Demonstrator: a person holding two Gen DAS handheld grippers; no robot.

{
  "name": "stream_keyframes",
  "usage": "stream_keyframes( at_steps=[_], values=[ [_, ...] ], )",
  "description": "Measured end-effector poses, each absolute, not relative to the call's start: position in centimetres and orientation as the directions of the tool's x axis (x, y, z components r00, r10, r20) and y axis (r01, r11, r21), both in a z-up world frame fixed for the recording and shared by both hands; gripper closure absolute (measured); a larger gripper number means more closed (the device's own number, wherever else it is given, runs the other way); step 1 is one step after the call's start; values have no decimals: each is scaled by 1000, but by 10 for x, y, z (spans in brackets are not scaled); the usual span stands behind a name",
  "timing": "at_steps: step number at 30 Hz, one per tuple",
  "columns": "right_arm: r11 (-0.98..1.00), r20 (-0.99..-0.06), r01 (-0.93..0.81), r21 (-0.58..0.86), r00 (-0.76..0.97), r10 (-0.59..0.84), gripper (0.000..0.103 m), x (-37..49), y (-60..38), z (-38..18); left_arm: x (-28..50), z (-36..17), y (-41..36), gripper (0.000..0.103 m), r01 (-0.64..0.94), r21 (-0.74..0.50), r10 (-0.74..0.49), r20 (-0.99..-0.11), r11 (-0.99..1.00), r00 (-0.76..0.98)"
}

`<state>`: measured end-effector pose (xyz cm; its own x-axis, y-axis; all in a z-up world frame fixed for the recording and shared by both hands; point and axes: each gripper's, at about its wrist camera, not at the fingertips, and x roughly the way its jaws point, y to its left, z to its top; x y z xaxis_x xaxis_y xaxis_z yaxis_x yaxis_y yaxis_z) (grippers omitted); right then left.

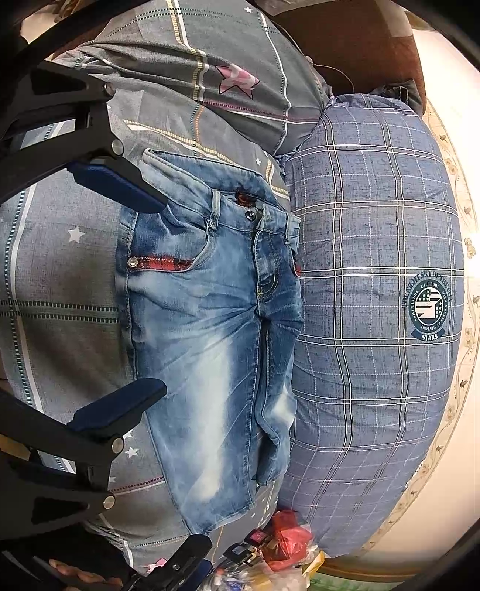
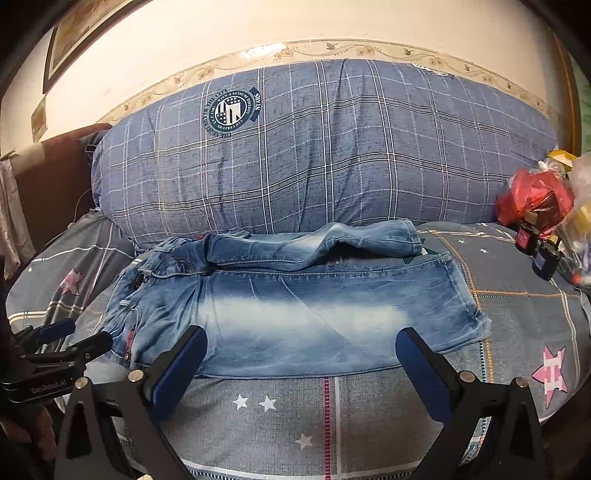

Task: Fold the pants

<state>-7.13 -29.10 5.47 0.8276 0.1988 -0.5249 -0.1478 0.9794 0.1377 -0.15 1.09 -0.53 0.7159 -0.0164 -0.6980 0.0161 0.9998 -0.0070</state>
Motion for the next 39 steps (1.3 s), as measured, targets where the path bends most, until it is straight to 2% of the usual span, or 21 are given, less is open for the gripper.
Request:
stream_keyframes(
  at_steps=[39],
  values=[
    [980, -532, -145, 134, 824, 194, 0, -67, -288, 54, 4, -5, 13, 12, 10, -16, -18, -686, 1000, 728]
  ],
)
